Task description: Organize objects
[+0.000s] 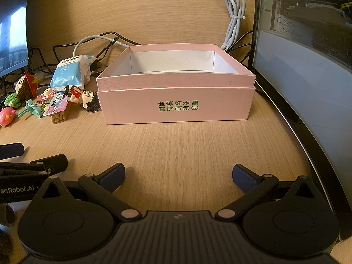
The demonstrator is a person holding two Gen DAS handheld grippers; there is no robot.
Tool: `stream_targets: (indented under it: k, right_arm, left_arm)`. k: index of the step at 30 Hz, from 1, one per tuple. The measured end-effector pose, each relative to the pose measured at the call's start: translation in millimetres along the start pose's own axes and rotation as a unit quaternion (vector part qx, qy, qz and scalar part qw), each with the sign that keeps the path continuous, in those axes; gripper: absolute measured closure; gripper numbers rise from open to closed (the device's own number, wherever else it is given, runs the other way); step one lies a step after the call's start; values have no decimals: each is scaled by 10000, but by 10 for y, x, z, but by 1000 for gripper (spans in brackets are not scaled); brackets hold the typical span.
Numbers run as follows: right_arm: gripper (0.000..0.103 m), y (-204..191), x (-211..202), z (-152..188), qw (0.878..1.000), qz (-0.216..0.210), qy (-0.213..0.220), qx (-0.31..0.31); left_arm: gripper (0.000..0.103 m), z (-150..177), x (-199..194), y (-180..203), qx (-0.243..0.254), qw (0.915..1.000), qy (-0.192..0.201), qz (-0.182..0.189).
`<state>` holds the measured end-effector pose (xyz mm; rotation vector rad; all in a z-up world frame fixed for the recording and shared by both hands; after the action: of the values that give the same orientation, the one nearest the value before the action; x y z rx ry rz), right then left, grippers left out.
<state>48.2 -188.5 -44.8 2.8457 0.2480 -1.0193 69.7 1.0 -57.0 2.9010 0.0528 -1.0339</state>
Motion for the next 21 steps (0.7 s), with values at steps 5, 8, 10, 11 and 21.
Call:
stream_targets:
  k: [5, 8, 10, 11, 21]
  right_arm:
    - [0, 1, -1, -2, 10000, 0, 0, 0]
    - [0, 1, -1, -2, 10000, 0, 1, 0]
    - [0, 1, -1, -2, 10000, 0, 1, 0]
    - [0, 1, -1, -2, 10000, 0, 1, 0]
    - [0, -1, 3, 1, 10000, 1, 2, 0]
  left_arm:
    - [3, 0, 0, -4, -14, 10000, 2, -22]
    - [3, 0, 0, -4, -15, 10000, 1, -24]
    - [3, 0, 0, -4, -15, 10000, 1, -25]
    - [3, 0, 0, -4, -14, 10000, 1, -27]
    - [3, -1, 0, -7, -21, 10000, 1, -34]
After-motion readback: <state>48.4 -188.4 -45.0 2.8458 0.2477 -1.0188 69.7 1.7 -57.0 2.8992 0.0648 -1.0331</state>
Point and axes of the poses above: each gripper's, at about its wrist camera, not at the fingertips, and x roughly the way its jaws point, y to its right, z to its underside, the point moved 9 cm from there along x, roughly the way its jaws point, and after that the axes turned 4 degrees about -x, right-handed, at the moved point
